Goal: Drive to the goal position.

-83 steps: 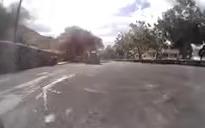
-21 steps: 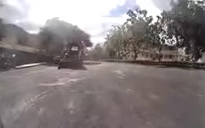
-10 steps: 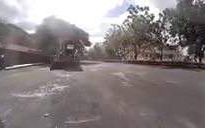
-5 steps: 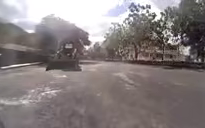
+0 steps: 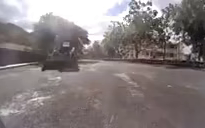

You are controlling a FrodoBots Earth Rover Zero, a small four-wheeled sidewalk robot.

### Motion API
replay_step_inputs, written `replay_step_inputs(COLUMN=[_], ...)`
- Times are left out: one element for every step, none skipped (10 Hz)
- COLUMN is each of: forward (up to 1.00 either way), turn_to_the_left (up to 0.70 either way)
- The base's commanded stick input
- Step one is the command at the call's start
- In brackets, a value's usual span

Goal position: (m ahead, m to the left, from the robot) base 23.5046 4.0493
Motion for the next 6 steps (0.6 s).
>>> replay_step_inputs(forward=[0.7,0.7,0.7,0.7,0.7,0.7], turn_to_the_left=[0.0,0.0,0.0,0.0,0.0,0.0])
